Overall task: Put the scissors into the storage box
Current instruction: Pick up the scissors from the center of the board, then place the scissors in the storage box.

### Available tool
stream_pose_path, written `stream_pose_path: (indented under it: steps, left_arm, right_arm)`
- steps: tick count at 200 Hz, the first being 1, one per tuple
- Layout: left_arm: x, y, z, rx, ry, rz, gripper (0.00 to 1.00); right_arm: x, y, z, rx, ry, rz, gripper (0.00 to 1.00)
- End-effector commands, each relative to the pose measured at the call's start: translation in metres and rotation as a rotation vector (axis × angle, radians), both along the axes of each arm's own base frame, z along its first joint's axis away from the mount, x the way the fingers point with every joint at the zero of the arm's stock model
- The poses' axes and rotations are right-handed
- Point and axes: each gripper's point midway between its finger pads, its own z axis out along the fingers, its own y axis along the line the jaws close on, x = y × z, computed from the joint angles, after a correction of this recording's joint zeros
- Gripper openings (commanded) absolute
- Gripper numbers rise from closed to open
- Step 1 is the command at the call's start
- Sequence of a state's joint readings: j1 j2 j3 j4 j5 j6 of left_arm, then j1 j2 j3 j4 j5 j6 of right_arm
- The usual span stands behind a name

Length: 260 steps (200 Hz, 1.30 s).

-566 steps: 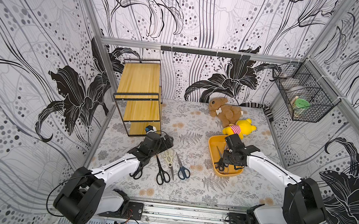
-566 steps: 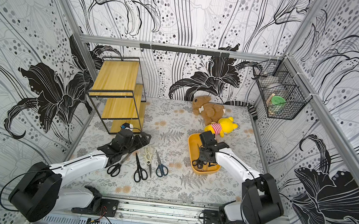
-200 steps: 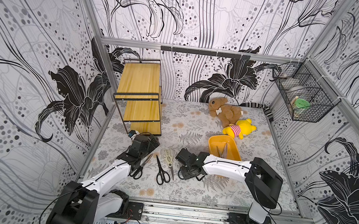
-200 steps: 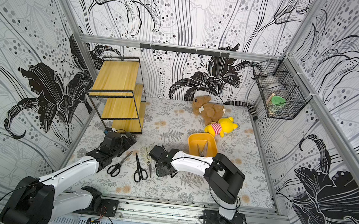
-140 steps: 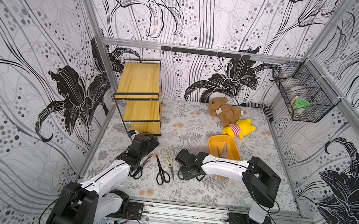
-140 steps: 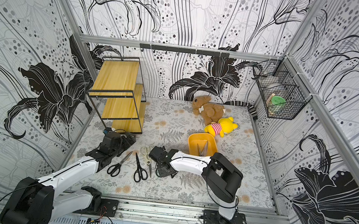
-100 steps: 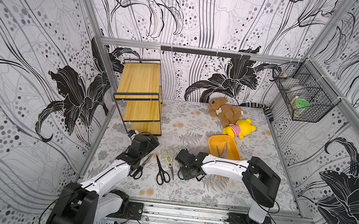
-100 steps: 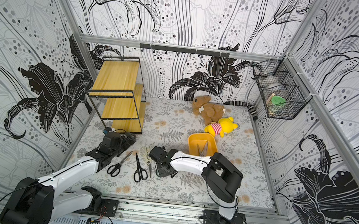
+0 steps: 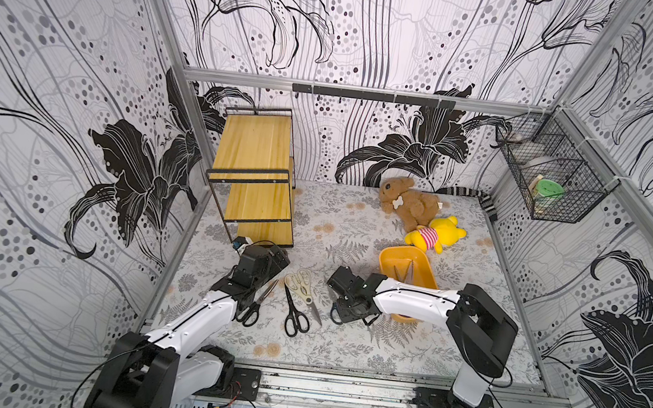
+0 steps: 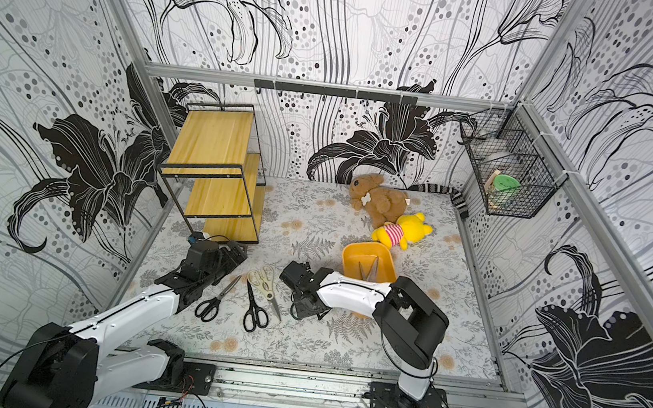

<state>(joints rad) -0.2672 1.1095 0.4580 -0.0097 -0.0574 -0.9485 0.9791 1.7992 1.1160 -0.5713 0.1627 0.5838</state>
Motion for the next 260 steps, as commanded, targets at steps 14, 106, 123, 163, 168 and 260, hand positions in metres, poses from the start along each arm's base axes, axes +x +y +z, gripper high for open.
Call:
stream_pose_path:
  steps: [14, 106, 123, 163, 168, 260]
  left_arm:
    - [0.006, -0.005, 0.013, -0.001, -0.041, -0.042, 0.97]
    - [0.003, -0.019, 0.004, -0.001, -0.031, -0.103, 0.97]
    - [0.003, -0.022, 0.003, 0.000, -0.028, -0.114, 0.97]
    - [0.003, -0.027, 0.004, 0.007, -0.026, -0.130, 0.97]
    - [0.003, -0.027, 0.004, 0.008, -0.027, -0.130, 0.97]
    - [0.005, -0.035, 0.000, 0.014, -0.009, -0.149, 0.97]
  right_arm:
    - [0.023, -0.025, 0.041, 0.020, -0.101, -0.087, 0.00]
    - [0.072, -0.132, 0.111, 0.064, -0.260, -0.271, 0.00]
    - [0.074, -0.151, 0.107, 0.060, -0.244, -0.291, 0.00]
    - [0.065, -0.182, 0.088, 0.012, -0.186, -0.337, 0.00]
    - [0.063, -0.184, 0.085, 0.008, -0.178, -0.340, 0.00]
    - [0.034, -0.186, 0.032, 0.001, -0.046, -0.361, 0.00]
